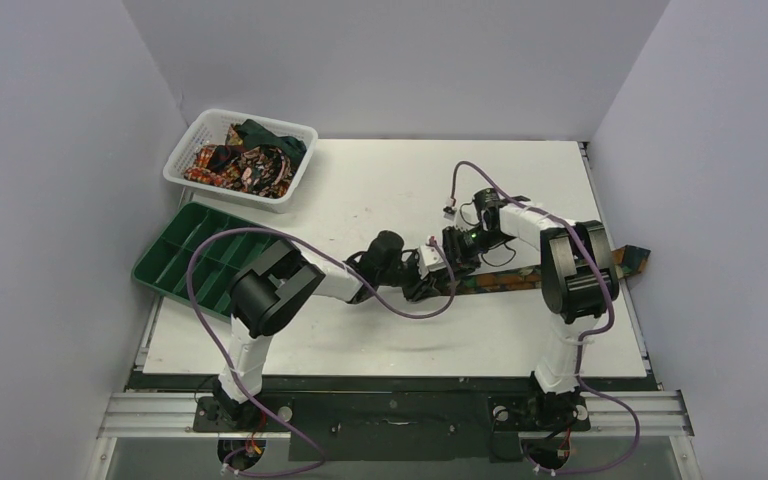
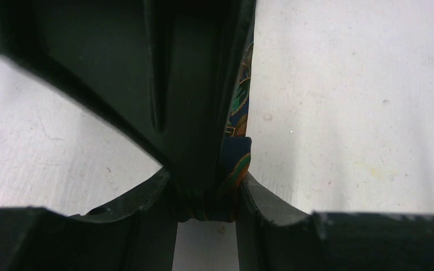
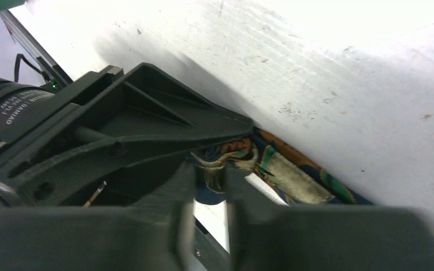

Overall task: Roll the ties
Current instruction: Roll the tie at the center of the board.

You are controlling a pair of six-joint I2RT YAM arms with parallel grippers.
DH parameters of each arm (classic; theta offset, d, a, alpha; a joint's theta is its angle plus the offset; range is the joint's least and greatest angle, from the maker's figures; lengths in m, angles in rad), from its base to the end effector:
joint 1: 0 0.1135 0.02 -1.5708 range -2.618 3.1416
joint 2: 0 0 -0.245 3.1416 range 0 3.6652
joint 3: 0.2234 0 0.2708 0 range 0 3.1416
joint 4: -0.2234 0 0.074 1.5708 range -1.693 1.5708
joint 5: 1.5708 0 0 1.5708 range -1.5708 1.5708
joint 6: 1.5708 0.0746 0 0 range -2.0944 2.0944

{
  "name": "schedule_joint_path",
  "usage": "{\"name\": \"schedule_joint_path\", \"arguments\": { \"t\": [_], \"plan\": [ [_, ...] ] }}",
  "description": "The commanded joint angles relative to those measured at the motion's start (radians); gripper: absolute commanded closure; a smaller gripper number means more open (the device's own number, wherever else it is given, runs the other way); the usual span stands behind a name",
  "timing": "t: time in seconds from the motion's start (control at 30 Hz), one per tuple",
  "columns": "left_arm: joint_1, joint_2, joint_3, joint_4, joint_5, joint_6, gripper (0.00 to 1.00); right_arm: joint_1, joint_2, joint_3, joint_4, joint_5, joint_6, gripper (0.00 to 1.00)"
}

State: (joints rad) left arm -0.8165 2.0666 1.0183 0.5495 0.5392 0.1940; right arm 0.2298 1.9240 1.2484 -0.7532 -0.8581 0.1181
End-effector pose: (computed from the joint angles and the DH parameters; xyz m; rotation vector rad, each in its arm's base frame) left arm 0.2744 -0.3480 0.0641 1.3168 1.6691 -0.9335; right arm 0.3432 0.1383 0.1035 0.2503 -2.8252 -1.3121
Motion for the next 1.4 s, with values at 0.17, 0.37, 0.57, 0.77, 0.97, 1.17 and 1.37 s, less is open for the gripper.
{"name": "schedule_joint_path", "arguments": {
  "t": [0.17,0.37,0.57,0.77,0.97,1.17,1.37],
  "plan": [
    [0.026,0.011,-0.038,-0.099,0.053,-0.015,0.48,-0.054,0.093,0.011,-0.045,0.142,-0.207,1.00],
    [0.039,0.033,-0.069,0.184,0.150,-0.091,0.29,-0.081,0.122,0.000,-0.059,0.175,-0.288,1.00],
    [0.011,0.124,0.008,0.390,0.136,-0.221,0.24,-0.086,0.102,-0.034,-0.011,0.196,-0.288,1.00],
    [-0.001,0.222,0.072,0.421,0.059,-0.308,0.57,-0.088,0.081,-0.039,0.035,0.184,-0.263,1.00],
    [0.005,0.120,-0.021,0.172,0.012,-0.093,0.74,-0.099,0.015,-0.018,0.005,0.100,-0.200,0.79],
    [0.004,0.042,-0.056,-0.035,-0.038,0.039,0.71,-0.071,-0.066,-0.032,0.000,-0.034,-0.048,0.48],
    [-0.003,0.042,-0.022,-0.118,-0.062,0.065,0.67,-0.001,-0.052,-0.077,0.061,-0.047,0.028,0.48]
  ]
}}
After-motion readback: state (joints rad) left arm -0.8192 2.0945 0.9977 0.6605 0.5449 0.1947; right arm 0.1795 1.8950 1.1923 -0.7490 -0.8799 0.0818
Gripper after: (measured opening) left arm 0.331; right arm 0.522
